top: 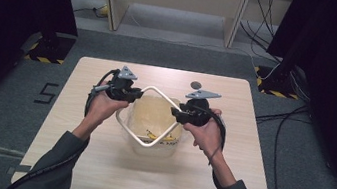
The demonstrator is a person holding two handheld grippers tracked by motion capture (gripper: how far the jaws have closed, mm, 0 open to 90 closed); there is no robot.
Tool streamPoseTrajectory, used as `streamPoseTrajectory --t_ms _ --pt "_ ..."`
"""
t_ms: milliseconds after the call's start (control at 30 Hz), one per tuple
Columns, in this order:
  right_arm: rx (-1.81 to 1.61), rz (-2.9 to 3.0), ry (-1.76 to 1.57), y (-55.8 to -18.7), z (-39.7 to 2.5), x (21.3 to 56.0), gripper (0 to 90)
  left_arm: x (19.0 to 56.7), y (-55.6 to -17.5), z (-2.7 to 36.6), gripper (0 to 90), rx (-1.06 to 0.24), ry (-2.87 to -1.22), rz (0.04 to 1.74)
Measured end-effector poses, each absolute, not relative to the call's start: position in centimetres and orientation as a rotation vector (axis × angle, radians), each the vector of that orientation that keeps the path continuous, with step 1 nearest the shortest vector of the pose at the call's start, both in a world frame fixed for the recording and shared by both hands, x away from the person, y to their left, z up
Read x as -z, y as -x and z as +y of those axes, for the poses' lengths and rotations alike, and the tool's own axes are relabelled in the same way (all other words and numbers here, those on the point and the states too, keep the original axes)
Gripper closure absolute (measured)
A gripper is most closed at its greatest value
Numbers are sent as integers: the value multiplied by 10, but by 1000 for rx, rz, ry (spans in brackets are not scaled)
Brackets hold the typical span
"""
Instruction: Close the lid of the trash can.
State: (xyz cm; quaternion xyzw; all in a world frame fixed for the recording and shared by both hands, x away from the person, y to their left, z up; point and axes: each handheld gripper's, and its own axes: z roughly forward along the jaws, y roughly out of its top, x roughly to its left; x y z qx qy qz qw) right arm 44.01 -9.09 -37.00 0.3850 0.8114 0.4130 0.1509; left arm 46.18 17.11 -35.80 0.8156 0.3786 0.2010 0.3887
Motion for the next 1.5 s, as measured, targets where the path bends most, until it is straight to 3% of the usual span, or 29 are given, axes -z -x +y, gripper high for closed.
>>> streamPoseTrajectory --t_ms 167,367,633,967,1500 --pt "-1137 2334 -1058 -447 -88 370 677 360 -461 173 807 -504 -2066 981" --pt "-1095 2369 -944 -463 -86 370 617 363 -461 180 789 -478 -2038 1025" --pt "-1131 2484 -800 -489 -81 367 649 368 -457 192 757 -446 -1999 1065" --pt "-1141 2476 -856 -501 -81 370 500 371 -448 194 709 -392 -1976 1076" --pt "-1131 2475 -833 -520 -81 376 411 374 -438 195 715 -368 -1969 1056"
